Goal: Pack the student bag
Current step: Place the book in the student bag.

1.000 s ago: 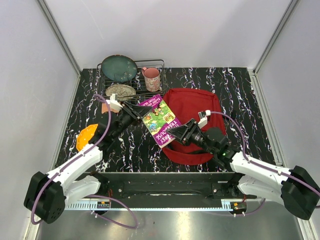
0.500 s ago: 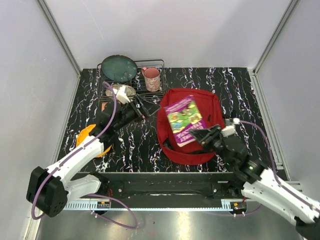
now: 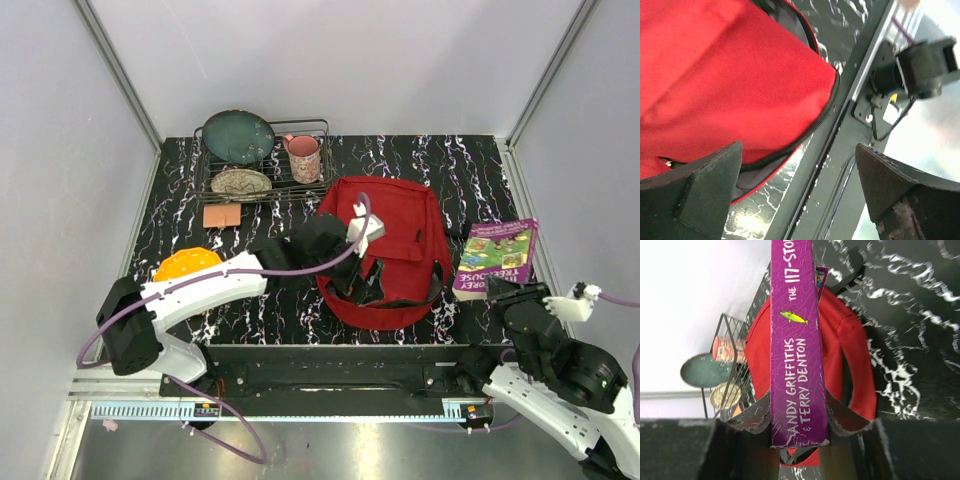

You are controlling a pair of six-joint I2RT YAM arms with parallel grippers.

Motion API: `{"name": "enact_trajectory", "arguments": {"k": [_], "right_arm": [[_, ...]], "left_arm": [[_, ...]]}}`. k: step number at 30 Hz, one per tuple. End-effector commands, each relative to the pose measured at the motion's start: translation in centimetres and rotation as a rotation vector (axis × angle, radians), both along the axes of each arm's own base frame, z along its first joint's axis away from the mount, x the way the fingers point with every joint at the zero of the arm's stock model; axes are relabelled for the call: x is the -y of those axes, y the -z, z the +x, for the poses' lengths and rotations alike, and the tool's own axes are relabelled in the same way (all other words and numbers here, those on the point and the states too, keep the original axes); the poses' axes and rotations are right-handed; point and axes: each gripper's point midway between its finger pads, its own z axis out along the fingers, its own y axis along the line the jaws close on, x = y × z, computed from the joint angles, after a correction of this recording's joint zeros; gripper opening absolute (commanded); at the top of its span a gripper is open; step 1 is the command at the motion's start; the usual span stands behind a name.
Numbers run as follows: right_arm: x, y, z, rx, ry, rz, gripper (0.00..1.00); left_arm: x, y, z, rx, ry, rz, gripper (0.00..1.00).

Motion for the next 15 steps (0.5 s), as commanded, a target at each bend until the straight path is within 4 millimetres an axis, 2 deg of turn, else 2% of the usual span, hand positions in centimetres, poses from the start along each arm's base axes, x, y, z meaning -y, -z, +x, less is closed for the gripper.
{"name": "enact_trajectory", "arguments": {"k": [1,3,7,10,15], "right_arm": [[6.0,-1.2,-1.7,0.010,0.226,-0.057,0.00],[6.1,-1.3,-1.8,0.021,0.220,-0.050,0.00],[6.0,-0.6,-2.1,0.026,0.204,-0.020,0.00],[5.7,-0.2,-2.3,0.026,0.185,0.016,0.00],[4.2,0.2,-2.2,0.003,0.126,0.055,0.00]], "left_arm": [[0.9,0.3,-0.8,0.111,0.088,0.092,0.99],[1.4,1.0,-1.1,0.114,0.106,0.117,0.99],[3.0,1.0,-2.4,0.138,0.150,0.137,0.99],[3.9,1.5,-2.3,0.166,0.139,0.166,0.99],[4.9,2.8,-0.4,0.230,0.078,0.230,0.99]]}}
